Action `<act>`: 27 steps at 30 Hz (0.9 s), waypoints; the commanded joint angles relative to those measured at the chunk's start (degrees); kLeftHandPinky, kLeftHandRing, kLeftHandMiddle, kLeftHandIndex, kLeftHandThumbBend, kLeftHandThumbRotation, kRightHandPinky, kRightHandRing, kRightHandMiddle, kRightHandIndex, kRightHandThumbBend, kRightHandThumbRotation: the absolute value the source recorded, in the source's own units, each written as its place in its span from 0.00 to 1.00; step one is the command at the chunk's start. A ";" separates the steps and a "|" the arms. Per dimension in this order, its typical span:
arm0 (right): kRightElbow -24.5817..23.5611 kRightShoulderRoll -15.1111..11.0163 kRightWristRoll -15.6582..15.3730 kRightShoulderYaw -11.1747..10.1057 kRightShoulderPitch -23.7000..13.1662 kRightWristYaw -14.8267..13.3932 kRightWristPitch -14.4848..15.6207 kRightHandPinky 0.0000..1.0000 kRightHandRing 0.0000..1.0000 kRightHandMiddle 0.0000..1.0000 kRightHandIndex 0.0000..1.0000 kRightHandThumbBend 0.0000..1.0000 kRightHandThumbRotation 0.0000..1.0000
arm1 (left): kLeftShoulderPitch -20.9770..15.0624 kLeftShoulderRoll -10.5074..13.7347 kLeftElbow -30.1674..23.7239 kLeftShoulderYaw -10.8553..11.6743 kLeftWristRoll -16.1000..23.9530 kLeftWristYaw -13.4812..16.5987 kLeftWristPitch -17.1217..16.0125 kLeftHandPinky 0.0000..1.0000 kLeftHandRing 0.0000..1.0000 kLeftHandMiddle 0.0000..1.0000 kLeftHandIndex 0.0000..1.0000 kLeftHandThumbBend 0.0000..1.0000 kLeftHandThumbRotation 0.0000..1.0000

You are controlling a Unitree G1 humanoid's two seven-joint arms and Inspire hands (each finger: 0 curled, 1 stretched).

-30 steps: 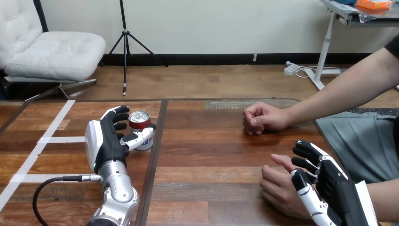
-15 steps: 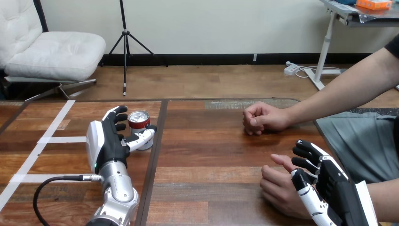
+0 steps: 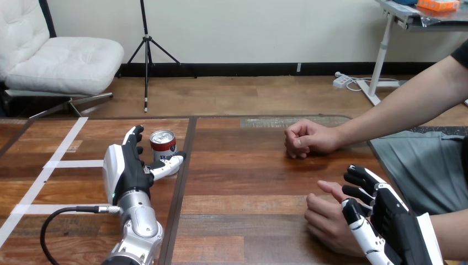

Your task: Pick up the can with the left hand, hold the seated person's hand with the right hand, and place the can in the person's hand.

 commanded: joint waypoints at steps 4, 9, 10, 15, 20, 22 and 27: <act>-3.11 -0.35 0.50 0.21 -1.41 0.09 -1.65 0.73 0.81 0.85 0.84 0.52 0.63 | -4.15 0.37 -0.01 -0.45 1.09 1.57 -2.30 0.68 0.76 0.79 0.79 0.74 0.00; -3.55 -0.09 0.56 0.31 -1.12 -0.04 -0.91 0.72 0.81 0.85 0.84 0.53 0.63 | -4.14 0.16 0.04 -0.05 0.60 1.61 -2.82 0.66 0.74 0.77 0.76 0.73 0.00; -3.59 -0.06 0.56 0.34 -1.09 -0.06 -0.88 0.72 0.81 0.85 0.84 0.53 0.63 | -4.13 0.15 0.04 0.02 0.52 1.57 -2.93 0.66 0.73 0.76 0.76 0.73 0.00; -3.40 -0.05 -0.46 0.27 -1.22 -0.58 -1.42 0.72 0.81 0.84 0.83 0.54 0.63 | -3.85 0.23 0.06 0.09 0.40 1.26 -3.93 0.65 0.73 0.75 0.74 0.71 0.00; -3.63 0.04 -0.49 0.36 -1.17 -0.65 -1.00 0.72 0.81 0.84 0.83 0.53 0.63 | -3.75 0.30 0.19 0.06 0.42 1.29 -4.10 0.66 0.72 0.74 0.72 0.68 0.00; -3.61 0.03 -0.52 0.38 -1.17 -0.66 -1.00 0.72 0.81 0.84 0.83 0.53 0.63 | -3.71 0.35 0.26 0.06 0.44 1.26 -4.22 0.66 0.72 0.73 0.72 0.67 0.00; -3.61 0.07 -0.29 0.53 -1.16 -0.59 -0.81 0.73 0.80 0.84 0.83 0.52 0.62 | -3.58 0.38 0.34 0.23 0.25 0.95 -4.31 0.65 0.69 0.72 0.71 0.65 0.00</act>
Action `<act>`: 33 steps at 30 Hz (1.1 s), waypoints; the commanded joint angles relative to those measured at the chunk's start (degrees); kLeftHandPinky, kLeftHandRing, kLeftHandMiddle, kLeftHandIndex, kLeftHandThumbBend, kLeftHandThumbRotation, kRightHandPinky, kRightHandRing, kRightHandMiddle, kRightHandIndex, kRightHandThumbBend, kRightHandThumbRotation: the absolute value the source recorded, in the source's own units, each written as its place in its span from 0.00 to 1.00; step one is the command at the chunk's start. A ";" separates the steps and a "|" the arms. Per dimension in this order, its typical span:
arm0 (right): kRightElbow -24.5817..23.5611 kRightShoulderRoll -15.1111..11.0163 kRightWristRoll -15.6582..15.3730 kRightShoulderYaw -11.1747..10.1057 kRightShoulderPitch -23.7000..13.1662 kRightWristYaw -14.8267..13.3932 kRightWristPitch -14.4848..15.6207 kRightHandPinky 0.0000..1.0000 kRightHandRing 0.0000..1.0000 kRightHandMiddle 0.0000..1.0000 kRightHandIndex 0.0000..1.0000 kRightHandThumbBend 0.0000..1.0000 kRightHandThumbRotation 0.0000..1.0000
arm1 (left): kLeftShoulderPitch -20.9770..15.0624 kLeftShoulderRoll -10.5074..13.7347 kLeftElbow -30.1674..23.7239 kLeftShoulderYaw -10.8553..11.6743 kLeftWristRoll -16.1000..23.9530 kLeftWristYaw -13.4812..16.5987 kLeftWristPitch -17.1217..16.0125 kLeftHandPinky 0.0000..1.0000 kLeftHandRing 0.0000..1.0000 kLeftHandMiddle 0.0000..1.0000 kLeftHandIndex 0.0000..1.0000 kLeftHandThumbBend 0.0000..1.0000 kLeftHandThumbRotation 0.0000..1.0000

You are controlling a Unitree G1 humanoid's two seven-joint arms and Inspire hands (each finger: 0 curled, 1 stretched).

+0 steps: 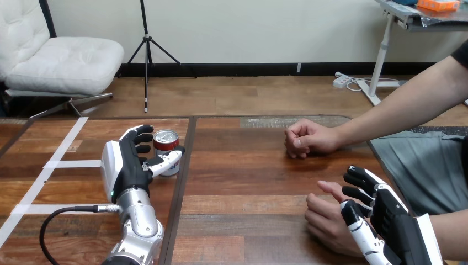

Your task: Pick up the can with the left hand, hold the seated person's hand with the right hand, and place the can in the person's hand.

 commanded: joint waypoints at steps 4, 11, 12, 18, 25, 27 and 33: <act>-3.38 0.11 -0.93 0.17 -1.56 -0.91 -0.34 0.72 0.80 0.84 0.83 0.53 0.62 | -3.48 0.40 0.37 0.17 0.20 -0.53 -1.71 0.65 0.68 0.71 0.71 0.63 0.00; -2.98 0.07 -0.12 0.44 -1.65 -0.65 -0.82 0.73 0.80 0.84 0.83 0.53 0.62 | -3.62 0.80 0.53 -0.28 0.60 -1.05 -0.45 0.65 0.70 0.73 0.72 0.64 0.00; -2.87 0.05 0.01 0.45 -1.68 -0.58 -0.98 0.73 0.80 0.84 0.83 0.53 0.62 | -3.62 0.82 0.53 -0.22 0.53 -1.16 -0.47 0.65 0.71 0.73 0.72 0.64 0.00; -2.33 -0.11 0.85 0.44 -1.68 -0.23 -1.53 0.73 0.81 0.84 0.83 0.52 0.61 | -3.72 0.84 0.66 -0.16 0.46 -1.29 -0.49 0.66 0.73 0.75 0.73 0.67 0.00; -2.28 -0.16 0.72 0.20 -1.53 -0.47 -1.77 0.73 0.81 0.84 0.83 0.53 0.61 | -3.72 0.73 0.70 -0.24 0.58 -1.13 -1.16 0.66 0.73 0.75 0.74 0.69 0.00; -2.62 -0.17 0.60 0.13 -1.37 -0.56 -1.49 0.73 0.81 0.84 0.83 0.53 0.61 | -3.81 0.49 0.71 0.20 0.09 -1.16 -1.45 0.66 0.73 0.75 0.73 0.70 0.00; -2.84 -0.22 0.97 0.01 -1.09 -0.43 -1.45 0.73 0.81 0.84 0.83 0.53 0.62 | -3.93 0.18 0.64 0.31 -0.07 -0.97 -1.62 0.66 0.72 0.73 0.72 0.69 0.00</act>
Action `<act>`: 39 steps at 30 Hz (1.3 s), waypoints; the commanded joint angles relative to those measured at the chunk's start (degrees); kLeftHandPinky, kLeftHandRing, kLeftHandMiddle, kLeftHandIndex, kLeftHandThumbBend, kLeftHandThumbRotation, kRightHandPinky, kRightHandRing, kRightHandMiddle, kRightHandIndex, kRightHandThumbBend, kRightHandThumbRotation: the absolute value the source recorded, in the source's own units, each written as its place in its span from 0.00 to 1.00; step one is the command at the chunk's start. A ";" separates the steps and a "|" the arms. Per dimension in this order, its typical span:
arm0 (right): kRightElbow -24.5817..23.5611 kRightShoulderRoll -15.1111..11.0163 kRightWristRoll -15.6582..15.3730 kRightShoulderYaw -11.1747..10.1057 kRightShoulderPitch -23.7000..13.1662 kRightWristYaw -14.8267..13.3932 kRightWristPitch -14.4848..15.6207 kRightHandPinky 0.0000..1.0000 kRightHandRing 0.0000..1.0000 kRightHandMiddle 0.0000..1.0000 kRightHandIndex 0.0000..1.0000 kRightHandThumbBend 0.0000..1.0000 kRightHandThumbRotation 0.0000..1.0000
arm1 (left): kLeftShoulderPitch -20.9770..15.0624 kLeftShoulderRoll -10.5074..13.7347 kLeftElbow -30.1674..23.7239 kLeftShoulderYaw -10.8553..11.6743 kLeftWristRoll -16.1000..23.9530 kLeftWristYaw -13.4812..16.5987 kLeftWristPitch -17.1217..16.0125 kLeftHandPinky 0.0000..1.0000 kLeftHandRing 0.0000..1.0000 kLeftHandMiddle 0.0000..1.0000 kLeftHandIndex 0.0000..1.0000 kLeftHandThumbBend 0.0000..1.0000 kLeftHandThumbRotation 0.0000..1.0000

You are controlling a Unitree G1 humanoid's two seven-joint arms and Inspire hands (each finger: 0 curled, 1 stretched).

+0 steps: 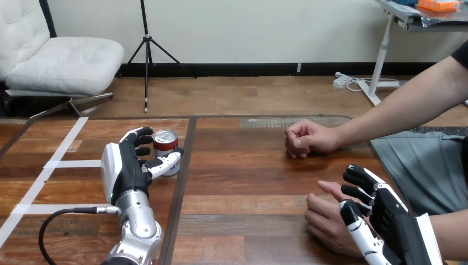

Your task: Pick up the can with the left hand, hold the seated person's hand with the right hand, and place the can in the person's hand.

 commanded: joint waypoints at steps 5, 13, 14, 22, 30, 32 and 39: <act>-2.40 -0.33 0.20 -0.53 -1.42 -0.42 -1.38 0.73 0.81 0.84 0.83 0.53 0.62 | -3.84 -0.46 -0.33 0.53 -0.25 0.22 -2.56 0.66 0.70 0.72 0.71 0.68 0.00; -2.55 -0.38 0.34 -0.49 -1.10 -0.28 -1.41 0.73 0.81 0.84 0.83 0.53 0.62 | -3.66 -0.62 -0.26 0.49 0.02 0.58 -2.89 0.66 0.68 0.70 0.70 0.65 0.00; -2.57 -0.38 0.46 -0.46 -1.07 -0.21 -1.31 0.73 0.81 0.84 0.83 0.53 0.62 | -3.60 -0.66 -0.25 0.56 -0.06 0.56 -2.95 0.66 0.68 0.70 0.70 0.65 0.00; -2.62 -0.33 0.33 -0.46 -1.11 -0.32 -1.02 0.74 0.81 0.84 0.83 0.54 0.63 | -3.30 -0.44 -0.15 0.28 0.54 1.11 -3.23 0.64 0.67 0.68 0.68 0.63 0.00; -2.72 -0.18 0.13 -0.36 -1.23 -0.46 -0.90 0.73 0.81 0.84 0.83 0.54 0.63 | -3.13 -0.16 -0.12 -0.04 0.99 1.50 -2.93 0.63 0.67 0.68 0.68 0.62 0.00; -2.56 -0.15 0.14 -0.33 -1.35 -0.47 -1.00 0.73 0.81 0.84 0.83 0.54 0.63 | -3.12 -0.09 -0.11 -0.06 0.99 1.28 -2.92 0.63 0.67 0.68 0.68 0.62 0.00; -2.36 -0.10 0.12 -0.20 -1.52 -0.46 -0.91 0.73 0.81 0.84 0.83 0.53 0.63 | -3.83 0.50 0.20 -1.21 2.11 0.25 0.25 0.65 0.70 0.73 0.73 0.65 0.00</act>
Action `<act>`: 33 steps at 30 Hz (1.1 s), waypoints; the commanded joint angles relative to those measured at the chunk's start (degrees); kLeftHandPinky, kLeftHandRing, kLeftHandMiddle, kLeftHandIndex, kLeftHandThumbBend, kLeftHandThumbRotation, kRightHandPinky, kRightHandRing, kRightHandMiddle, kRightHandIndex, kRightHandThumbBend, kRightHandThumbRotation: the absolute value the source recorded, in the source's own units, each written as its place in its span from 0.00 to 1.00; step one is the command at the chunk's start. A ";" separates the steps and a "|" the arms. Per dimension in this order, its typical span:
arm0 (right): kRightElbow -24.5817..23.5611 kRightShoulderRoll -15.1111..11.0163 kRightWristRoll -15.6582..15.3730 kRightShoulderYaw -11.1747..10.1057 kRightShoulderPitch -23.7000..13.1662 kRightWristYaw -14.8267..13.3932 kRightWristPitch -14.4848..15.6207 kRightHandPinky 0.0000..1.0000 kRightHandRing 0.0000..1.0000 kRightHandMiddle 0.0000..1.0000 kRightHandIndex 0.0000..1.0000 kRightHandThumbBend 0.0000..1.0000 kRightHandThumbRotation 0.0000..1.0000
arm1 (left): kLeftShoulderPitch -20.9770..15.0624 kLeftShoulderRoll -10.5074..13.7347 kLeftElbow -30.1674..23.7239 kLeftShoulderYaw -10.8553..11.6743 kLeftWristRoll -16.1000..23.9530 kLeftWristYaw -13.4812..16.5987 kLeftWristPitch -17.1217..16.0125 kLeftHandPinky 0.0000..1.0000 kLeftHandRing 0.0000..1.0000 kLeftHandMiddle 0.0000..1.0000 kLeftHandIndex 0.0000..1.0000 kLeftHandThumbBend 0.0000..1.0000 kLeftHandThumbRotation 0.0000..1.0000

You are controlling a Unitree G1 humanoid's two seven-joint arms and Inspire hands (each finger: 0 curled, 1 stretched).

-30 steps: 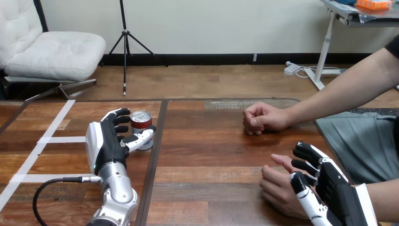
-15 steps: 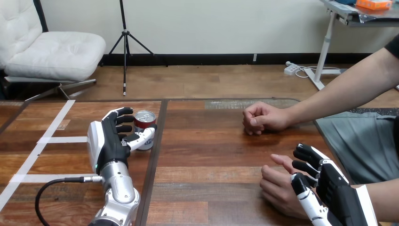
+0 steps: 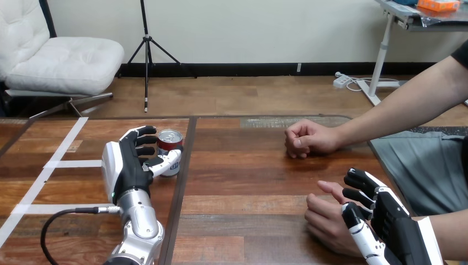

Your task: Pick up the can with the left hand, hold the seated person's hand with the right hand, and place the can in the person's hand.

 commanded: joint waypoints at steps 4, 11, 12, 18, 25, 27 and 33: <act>-2.45 -0.12 0.16 -0.07 -2.19 -0.31 -0.81 0.74 0.81 0.84 0.83 0.53 0.63 | -4.12 1.05 0.02 -1.76 2.08 -0.94 2.94 0.67 0.75 0.79 0.79 0.68 0.00; -2.51 -0.22 0.09 -0.04 -2.10 -0.24 -1.07 0.74 0.81 0.84 0.83 0.53 0.63 | -4.34 0.74 -0.15 -1.13 1.63 -0.95 3.02 0.71 0.81 0.85 0.85 0.74 0.00; -2.45 -0.23 0.27 -0.03 -2.11 -0.15 -1.11 0.74 0.81 0.84 0.83 0.53 0.63 | -4.36 0.70 -0.16 -1.14 1.68 -0.80 3.02 0.72 0.82 0.86 0.85 0.75 0.00; -2.65 -0.20 0.31 -0.10 -1.71 -0.21 -1.05 0.74 0.81 0.84 0.83 0.54 0.63 | -4.62 0.52 -0.20 -1.48 2.10 -0.25 3.87 0.74 0.84 0.88 0.87 0.77 0.00; -2.58 -0.22 -0.23 -0.28 -1.56 -0.51 -1.15 0.74 0.81 0.84 0.83 0.55 0.63 | -4.78 0.45 -0.24 -2.19 3.31 0.86 4.82 0.74 0.84 0.89 0.88 0.77 0.00; -2.60 -0.25 -0.14 -0.25 -1.48 -0.42 -1.17 0.74 0.81 0.84 0.83 0.54 0.64 | -4.86 0.50 -0.14 -2.86 4.30 2.03 5.44 0.72 0.83 0.88 0.88 0.77 0.00; -2.85 -0.11 -0.03 -0.18 -1.21 -0.44 -0.95 0.74 0.81 0.84 0.83 0.54 0.64 | -4.36 0.28 -0.13 -2.56 4.48 3.55 3.54 0.69 0.79 0.83 0.84 0.74 0.00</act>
